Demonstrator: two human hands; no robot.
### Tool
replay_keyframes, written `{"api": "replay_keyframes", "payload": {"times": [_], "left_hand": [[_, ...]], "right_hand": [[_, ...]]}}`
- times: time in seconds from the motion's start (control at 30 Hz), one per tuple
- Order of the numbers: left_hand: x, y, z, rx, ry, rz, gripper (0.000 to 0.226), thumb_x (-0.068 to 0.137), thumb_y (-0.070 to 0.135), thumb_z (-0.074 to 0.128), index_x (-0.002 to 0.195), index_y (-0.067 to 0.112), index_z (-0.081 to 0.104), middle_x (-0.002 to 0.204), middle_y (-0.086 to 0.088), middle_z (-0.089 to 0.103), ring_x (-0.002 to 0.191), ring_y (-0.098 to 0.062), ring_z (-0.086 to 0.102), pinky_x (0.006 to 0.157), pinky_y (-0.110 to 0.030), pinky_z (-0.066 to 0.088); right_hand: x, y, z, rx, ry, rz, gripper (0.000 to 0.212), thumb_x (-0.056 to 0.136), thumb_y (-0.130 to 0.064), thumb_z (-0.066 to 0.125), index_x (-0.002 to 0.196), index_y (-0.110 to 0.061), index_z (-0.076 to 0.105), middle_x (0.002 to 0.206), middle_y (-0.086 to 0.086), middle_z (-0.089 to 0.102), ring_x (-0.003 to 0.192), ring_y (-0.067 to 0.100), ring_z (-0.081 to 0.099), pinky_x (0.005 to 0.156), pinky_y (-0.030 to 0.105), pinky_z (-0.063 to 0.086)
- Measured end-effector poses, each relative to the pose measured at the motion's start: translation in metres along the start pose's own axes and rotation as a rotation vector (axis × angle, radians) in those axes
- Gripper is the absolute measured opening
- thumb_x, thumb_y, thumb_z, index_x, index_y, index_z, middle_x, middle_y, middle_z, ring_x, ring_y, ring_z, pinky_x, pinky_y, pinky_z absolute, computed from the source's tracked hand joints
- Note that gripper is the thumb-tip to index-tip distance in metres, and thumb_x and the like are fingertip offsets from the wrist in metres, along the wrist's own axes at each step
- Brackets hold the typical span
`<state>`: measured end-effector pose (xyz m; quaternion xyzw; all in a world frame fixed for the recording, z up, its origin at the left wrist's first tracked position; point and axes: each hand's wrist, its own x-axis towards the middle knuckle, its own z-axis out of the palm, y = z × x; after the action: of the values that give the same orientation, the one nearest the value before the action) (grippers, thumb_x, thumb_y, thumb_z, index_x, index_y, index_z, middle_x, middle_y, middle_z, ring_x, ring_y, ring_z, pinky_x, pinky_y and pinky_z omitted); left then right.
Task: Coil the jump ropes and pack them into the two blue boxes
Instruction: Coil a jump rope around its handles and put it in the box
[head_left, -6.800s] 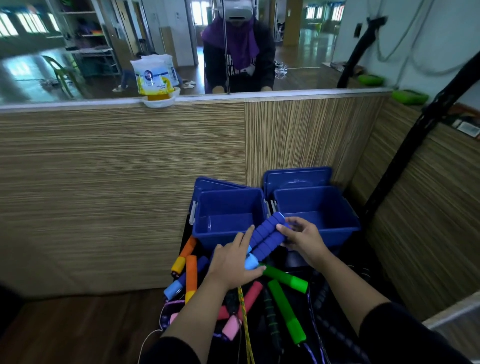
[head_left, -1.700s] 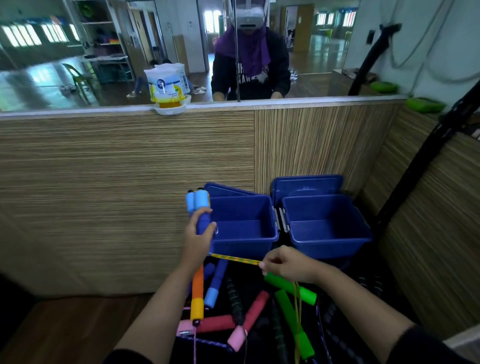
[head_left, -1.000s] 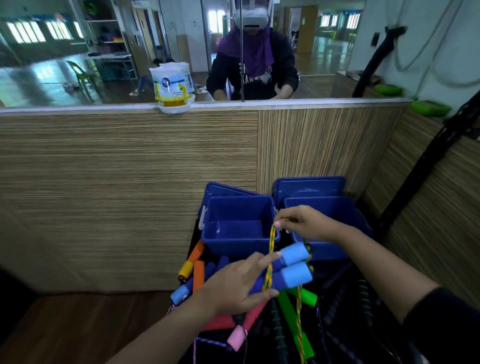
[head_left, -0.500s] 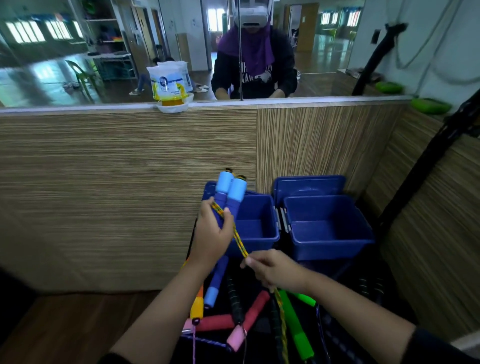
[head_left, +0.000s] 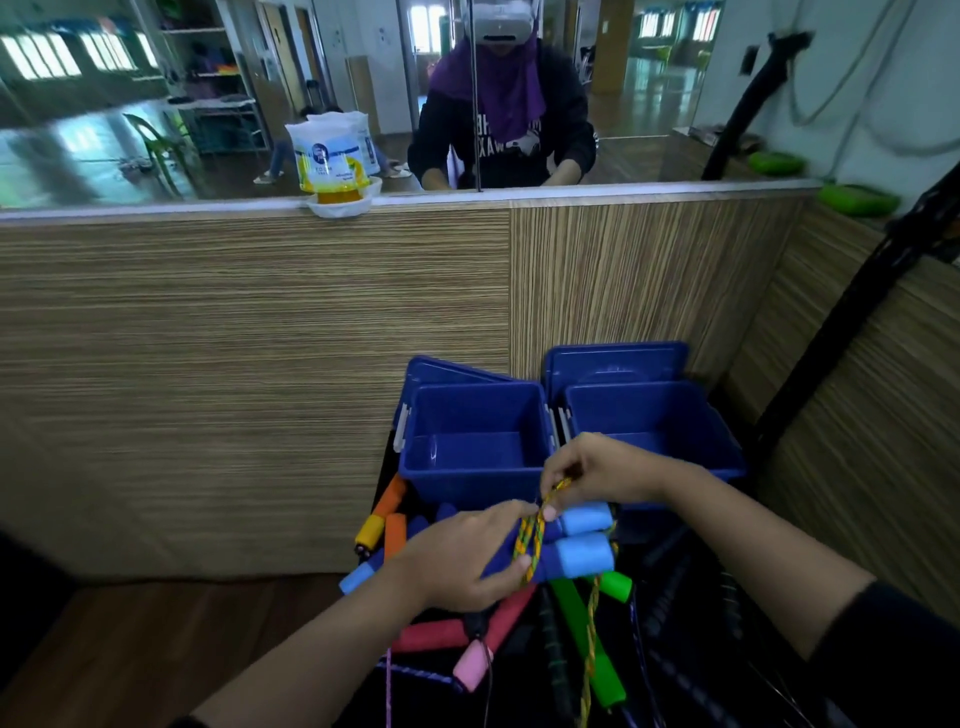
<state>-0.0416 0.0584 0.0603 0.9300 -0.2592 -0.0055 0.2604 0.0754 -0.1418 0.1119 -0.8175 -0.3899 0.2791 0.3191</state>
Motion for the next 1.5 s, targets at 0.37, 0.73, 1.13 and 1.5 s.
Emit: {"api": "replay_keyframes", "payload": {"times": [0.37, 0.73, 1.13, 1.5], "left_hand": [[0.001, 0.015, -0.017, -0.208, 0.297, 0.171, 0.045, 0.089, 0.032, 0.064, 0.128, 0.029, 0.043, 0.114, 0.008, 0.056, 0.099, -0.005, 0.058, 0.082, -0.025, 0.048], [0.01, -0.066, -0.034, -0.033, 0.646, -0.628, 0.043, 0.085, 0.046, 0.059, 0.119, 0.023, 0.046, 0.117, 0.003, 0.061, 0.103, -0.024, 0.061, 0.076, -0.035, 0.046], [-0.017, -0.019, 0.023, 0.091, 0.211, 0.0, 0.036, 0.087, 0.048, 0.06, 0.116, 0.031, 0.046, 0.092, 0.009, 0.054, 0.078, -0.007, 0.056, 0.064, -0.031, 0.05], [-0.007, -0.004, -0.007, -0.345, 0.643, -0.108, 0.057, 0.08, 0.037, 0.077, 0.129, 0.039, 0.048, 0.118, 0.018, 0.061, 0.108, -0.001, 0.06, 0.088, -0.014, 0.044]], "right_hand": [[-0.007, 0.003, -0.001, 0.873, -0.037, 0.104, 0.018, 0.064, -0.016, 0.082, 0.077, -0.009, 0.07, 0.069, 0.0, 0.069, 0.058, 0.008, 0.064, 0.055, 0.02, 0.051], [-0.005, 0.001, 0.067, 0.016, 0.121, -0.04, 0.018, 0.096, -0.026, 0.052, 0.103, -0.017, 0.065, 0.065, -0.01, 0.051, 0.053, 0.0, 0.046, 0.057, 0.018, 0.039], [-0.002, -0.001, 0.0, -0.135, 0.15, -0.058, 0.015, 0.086, -0.031, 0.067, 0.096, -0.02, 0.072, 0.093, -0.008, 0.068, 0.087, 0.007, 0.061, 0.082, 0.033, 0.05], [-0.004, 0.03, 0.048, 0.376, 0.138, 0.103, 0.021, 0.095, -0.024, 0.055, 0.091, -0.008, 0.068, 0.054, -0.001, 0.052, 0.044, 0.01, 0.046, 0.041, 0.025, 0.039]]}}
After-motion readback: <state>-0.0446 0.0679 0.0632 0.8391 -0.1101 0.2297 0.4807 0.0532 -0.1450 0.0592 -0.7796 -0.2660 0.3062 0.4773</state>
